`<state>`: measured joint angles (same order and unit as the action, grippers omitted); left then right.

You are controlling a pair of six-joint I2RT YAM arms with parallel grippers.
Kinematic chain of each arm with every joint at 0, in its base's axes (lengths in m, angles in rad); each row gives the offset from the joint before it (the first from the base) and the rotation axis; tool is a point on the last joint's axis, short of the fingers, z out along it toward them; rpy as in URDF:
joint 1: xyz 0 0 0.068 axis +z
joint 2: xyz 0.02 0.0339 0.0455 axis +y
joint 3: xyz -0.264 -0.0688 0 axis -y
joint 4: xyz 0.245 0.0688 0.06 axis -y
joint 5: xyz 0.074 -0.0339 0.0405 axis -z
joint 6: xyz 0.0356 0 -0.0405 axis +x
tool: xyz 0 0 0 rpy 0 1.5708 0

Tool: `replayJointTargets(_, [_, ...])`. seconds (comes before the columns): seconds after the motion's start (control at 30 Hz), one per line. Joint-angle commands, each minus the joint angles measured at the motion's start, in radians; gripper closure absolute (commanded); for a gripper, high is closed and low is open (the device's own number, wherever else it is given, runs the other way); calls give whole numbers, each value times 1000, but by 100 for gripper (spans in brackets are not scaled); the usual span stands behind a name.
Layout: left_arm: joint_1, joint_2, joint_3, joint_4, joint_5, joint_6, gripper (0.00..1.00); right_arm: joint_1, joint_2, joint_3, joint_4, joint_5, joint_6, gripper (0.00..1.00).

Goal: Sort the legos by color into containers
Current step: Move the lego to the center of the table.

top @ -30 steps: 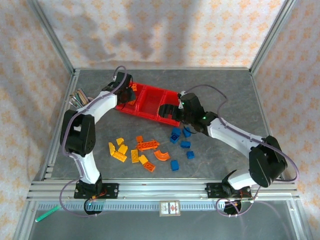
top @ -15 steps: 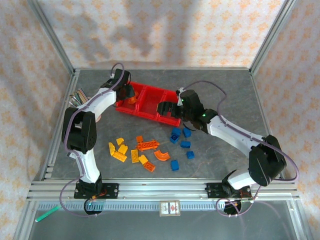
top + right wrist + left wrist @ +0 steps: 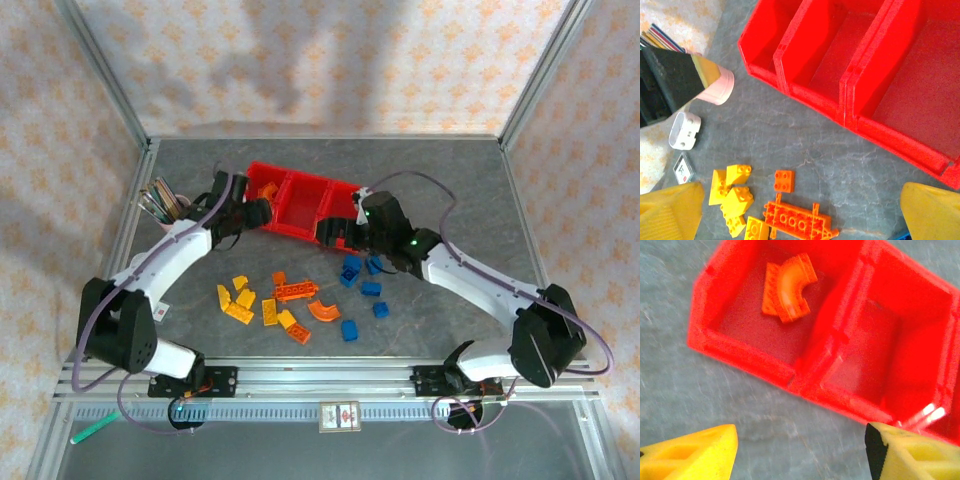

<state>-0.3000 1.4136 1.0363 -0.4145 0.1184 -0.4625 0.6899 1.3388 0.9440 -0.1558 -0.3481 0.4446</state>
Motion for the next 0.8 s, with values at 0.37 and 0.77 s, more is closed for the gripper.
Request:
replayJointTargets(0.37, [-358,-49,-146,-75,-55,97,26,25,-146,-251,97,20,116,0])
replayJointTargets(0.77, [-512,60,-125,-122,-97,162,25,25,-152,-266,87,46,123,0])
